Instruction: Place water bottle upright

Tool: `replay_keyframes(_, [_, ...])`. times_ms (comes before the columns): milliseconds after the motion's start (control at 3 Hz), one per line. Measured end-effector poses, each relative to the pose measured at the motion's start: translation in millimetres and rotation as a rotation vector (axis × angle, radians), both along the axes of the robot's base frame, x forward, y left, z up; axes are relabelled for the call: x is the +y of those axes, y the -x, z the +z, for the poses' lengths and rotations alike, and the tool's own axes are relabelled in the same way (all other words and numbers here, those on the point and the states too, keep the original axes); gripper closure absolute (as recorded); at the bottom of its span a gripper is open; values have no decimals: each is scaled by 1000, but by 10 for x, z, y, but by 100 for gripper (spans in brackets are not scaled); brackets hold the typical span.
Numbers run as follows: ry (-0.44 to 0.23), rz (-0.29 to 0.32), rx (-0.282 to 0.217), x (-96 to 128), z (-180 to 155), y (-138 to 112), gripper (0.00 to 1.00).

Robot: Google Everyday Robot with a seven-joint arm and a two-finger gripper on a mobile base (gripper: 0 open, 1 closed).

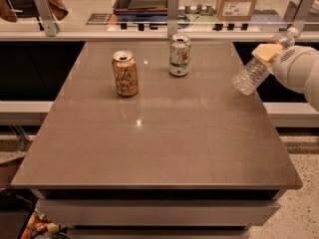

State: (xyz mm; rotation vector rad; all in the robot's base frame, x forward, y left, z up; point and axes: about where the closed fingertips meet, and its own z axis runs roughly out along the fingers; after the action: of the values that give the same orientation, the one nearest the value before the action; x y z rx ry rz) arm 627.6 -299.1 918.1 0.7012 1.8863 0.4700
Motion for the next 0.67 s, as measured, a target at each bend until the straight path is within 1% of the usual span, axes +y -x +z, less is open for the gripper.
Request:
replay_keyframes(333, [44,-2,-52,-150,109,-55,100])
replay_keyframes(667, [167,22,-119,-344,296,-143,100])
